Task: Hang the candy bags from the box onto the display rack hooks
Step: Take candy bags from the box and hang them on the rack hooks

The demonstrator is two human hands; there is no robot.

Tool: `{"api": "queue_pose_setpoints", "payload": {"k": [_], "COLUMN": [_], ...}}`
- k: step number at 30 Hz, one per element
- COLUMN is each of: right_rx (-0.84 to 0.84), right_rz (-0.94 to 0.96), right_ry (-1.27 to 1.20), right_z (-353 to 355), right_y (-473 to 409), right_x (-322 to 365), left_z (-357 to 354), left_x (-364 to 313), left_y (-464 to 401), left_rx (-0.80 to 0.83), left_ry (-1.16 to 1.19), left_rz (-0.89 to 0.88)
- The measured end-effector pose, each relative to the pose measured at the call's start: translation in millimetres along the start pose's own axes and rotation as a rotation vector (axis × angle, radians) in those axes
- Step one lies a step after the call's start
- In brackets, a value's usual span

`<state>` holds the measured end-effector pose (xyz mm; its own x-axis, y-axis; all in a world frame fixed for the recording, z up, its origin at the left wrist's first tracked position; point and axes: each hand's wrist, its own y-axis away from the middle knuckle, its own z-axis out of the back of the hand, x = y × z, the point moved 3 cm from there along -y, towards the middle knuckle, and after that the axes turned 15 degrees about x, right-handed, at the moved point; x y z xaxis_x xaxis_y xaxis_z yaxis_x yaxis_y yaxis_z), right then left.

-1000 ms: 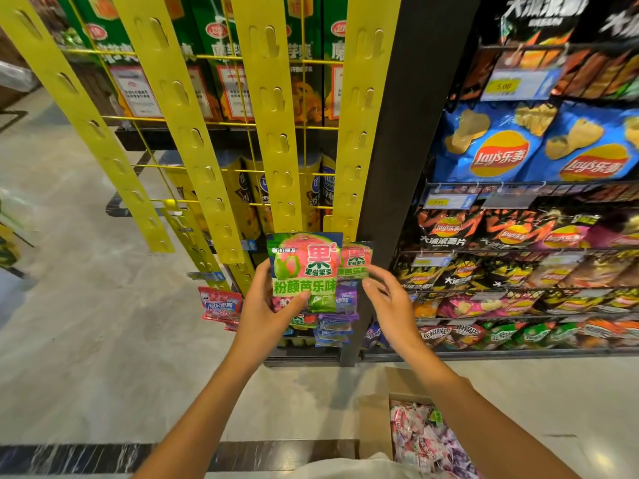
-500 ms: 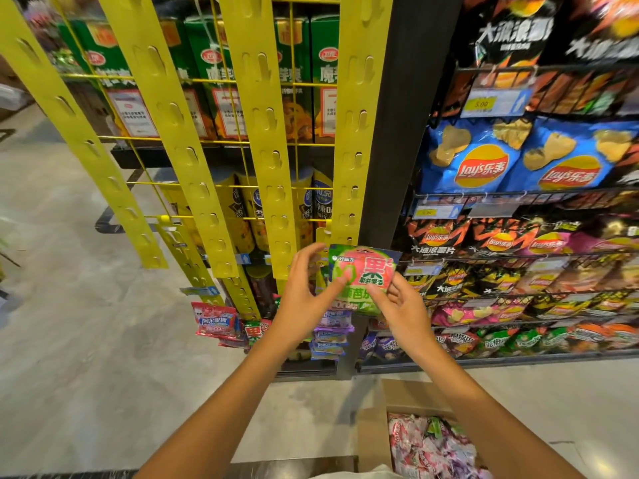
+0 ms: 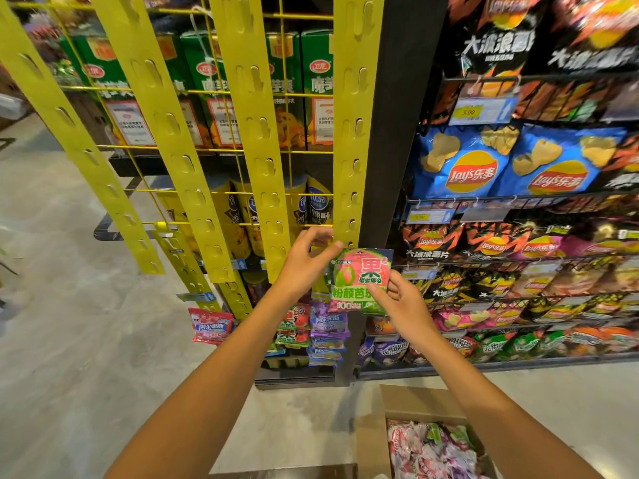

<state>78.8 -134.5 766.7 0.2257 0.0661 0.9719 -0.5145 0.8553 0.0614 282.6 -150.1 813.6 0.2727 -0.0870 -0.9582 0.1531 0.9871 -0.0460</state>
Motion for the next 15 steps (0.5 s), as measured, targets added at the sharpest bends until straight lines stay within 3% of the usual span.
{"api": "queue_pose_setpoints", "payload": {"k": [8,15], "right_rx": [-0.001,0.008], "right_rz": [-0.015,-0.061], "right_ry": [-0.002,-0.028], "right_z": [1.5,-3.7], "right_y": [-10.7,-12.4], "right_x": [0.7,-10.6], "left_z": [-9.9,-11.2], "left_x": [5.2,10.9], "left_y": [1.7,2.1], "left_rx": [0.076,0.067], "left_ry": [0.027,-0.051], "left_rz": [0.067,-0.021]}}
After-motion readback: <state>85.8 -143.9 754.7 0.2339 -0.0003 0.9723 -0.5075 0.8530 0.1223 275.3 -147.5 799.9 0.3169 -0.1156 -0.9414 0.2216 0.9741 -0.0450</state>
